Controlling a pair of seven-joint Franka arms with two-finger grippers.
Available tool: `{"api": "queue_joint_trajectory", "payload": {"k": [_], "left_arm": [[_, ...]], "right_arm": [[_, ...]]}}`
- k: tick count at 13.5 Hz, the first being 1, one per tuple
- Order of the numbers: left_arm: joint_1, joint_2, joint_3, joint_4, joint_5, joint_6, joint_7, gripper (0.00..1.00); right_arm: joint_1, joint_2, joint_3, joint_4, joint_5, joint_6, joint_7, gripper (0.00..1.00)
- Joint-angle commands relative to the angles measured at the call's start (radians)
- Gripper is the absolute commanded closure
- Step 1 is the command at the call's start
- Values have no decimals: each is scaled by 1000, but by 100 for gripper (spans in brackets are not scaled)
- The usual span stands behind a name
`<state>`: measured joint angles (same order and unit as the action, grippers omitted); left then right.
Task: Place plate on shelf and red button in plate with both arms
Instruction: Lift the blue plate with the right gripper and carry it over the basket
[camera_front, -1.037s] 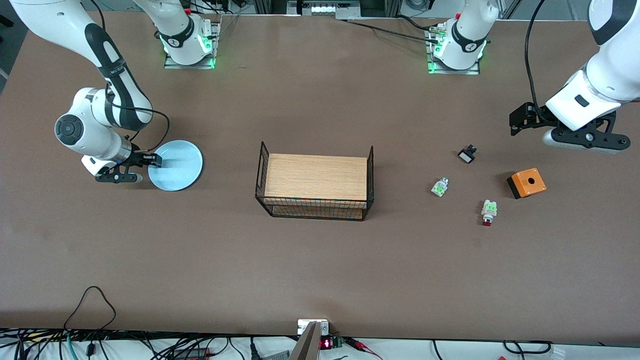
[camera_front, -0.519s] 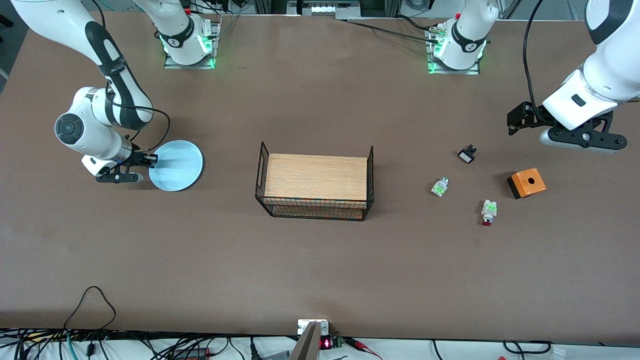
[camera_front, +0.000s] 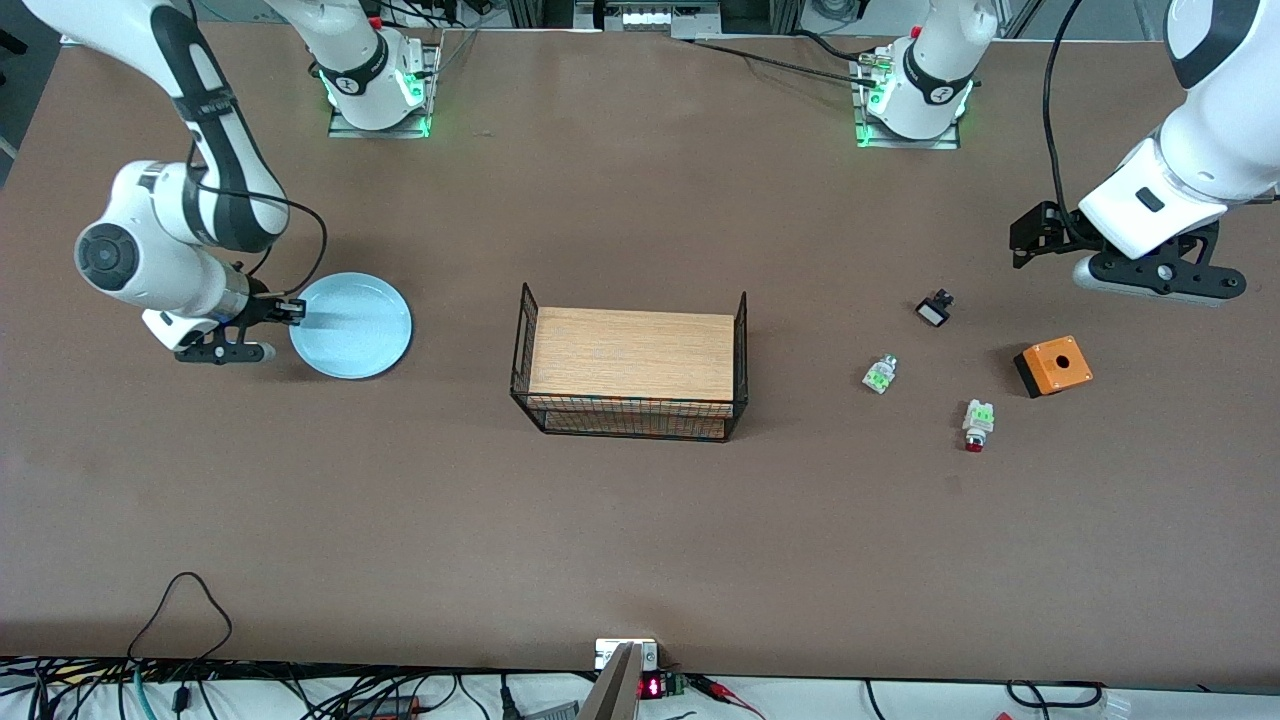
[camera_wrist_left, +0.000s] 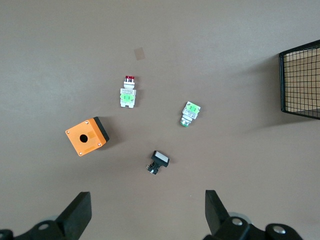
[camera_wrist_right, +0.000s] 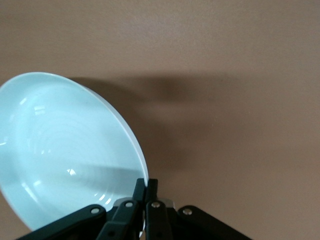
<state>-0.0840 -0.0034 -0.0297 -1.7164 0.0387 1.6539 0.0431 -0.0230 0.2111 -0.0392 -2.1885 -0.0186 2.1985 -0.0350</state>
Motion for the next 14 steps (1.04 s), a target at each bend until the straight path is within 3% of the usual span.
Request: {"api": "queue_joint_trajectory", "payload": {"k": [1, 4, 8, 11, 14], "left_arm": [[1, 2, -4, 24, 23, -26, -14, 0], [1, 2, -4, 24, 23, -29, -14, 0], [3, 2, -2, 24, 23, -39, -14, 0], [3, 2, -4, 24, 23, -40, -14, 0], [3, 2, -4, 24, 23, -42, -14, 0]], "right_arm": [[6, -79, 8, 113, 21, -225, 75, 100], [6, -105, 38, 292, 149, -454, 139, 100], [6, -134, 88, 459, 271, -609, 341, 100], [6, -154, 203, 532, 322, -645, 595, 100], [14, -148, 361, 558, 318, -623, 885, 100]]}}
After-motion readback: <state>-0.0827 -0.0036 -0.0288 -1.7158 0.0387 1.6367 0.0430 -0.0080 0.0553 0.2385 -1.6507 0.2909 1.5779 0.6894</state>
